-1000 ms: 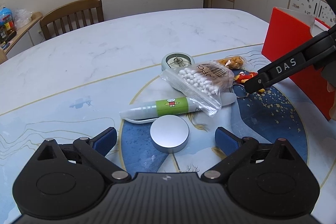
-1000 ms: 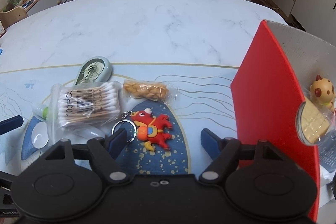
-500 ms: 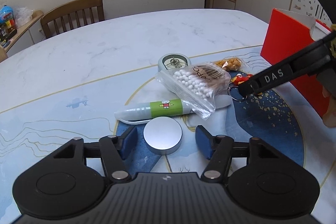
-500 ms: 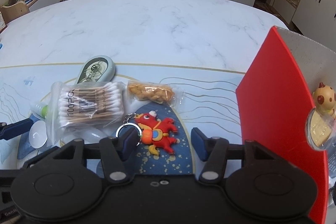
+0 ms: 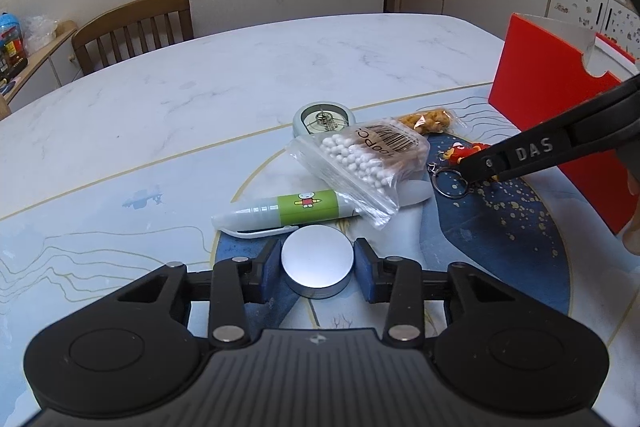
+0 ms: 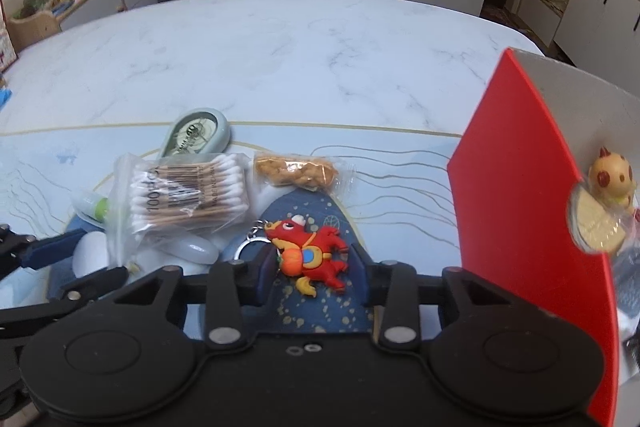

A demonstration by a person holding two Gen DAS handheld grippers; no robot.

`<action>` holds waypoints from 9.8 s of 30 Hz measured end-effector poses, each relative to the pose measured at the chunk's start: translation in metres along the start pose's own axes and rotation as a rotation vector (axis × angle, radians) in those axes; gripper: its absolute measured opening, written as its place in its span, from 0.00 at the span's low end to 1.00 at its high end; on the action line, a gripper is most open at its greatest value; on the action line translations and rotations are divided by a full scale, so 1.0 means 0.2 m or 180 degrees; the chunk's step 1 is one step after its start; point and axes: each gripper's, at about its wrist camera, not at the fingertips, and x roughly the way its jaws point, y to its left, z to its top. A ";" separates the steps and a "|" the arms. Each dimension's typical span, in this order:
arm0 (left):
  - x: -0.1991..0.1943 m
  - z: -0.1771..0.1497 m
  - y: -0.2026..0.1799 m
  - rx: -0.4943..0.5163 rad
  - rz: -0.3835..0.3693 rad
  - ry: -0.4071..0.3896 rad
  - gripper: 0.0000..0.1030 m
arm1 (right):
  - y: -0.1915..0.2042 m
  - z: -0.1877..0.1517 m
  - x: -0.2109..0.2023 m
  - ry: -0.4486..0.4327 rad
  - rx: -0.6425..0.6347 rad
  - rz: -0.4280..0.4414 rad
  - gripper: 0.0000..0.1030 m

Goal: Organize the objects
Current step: 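Grasp the silver round tin with left tool while right tool grasps the red dragon keychain, then carry the silver tin and dragon keychain over the red shoebox with both tools, then open both tools to release the tin and keychain into the box, then move both tools back toward the cotton swabs and green tube, then grasp the green-and-white tube with left tool while right tool grasps the cotton swab bag, then carry the green tube and cotton swab bag over the red shoebox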

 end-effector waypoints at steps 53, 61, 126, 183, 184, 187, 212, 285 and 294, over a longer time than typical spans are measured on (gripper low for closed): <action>-0.59 0.47 -0.85 0.0561 -0.0785 -0.0613 0.37 | -0.97 -0.18 -0.99 -0.0826 0.0375 -0.0094 0.37; -0.48 0.56 -1.08 0.0810 -0.0798 -0.0552 0.37 | -1.18 -0.18 -0.88 -0.0683 0.0417 -0.0227 0.37; 0.37 0.86 -1.39 0.0924 -0.0619 0.0617 0.62 | -1.36 -0.04 -0.41 -0.0064 0.0087 -0.0085 0.49; -0.66 0.43 -0.39 -0.0068 -0.0590 -0.0459 0.81 | -0.45 -0.16 -0.90 -0.0675 -0.0113 0.0394 0.99; -0.66 0.42 -0.36 -0.0085 -0.0571 -0.0459 0.81 | -0.42 -0.15 -0.89 -0.0668 -0.0116 0.0412 0.99; -0.65 0.39 -0.26 -0.0154 -0.0554 -0.0425 0.81 | -0.34 -0.13 -0.86 -0.0649 -0.0146 0.0432 0.99; -0.29 0.17 0.21 0.0387 -0.0608 -0.0094 0.99 | 0.18 0.10 -0.38 -0.0343 -0.0239 0.0451 1.00; 0.12 0.09 0.15 0.1313 -0.1324 0.0033 0.16 | 0.17 0.09 -0.10 0.0219 0.0052 0.0462 0.68; 0.01 0.09 0.16 0.0712 -0.1275 0.0050 0.16 | 0.10 -0.06 -0.32 0.0160 0.0115 0.0389 0.68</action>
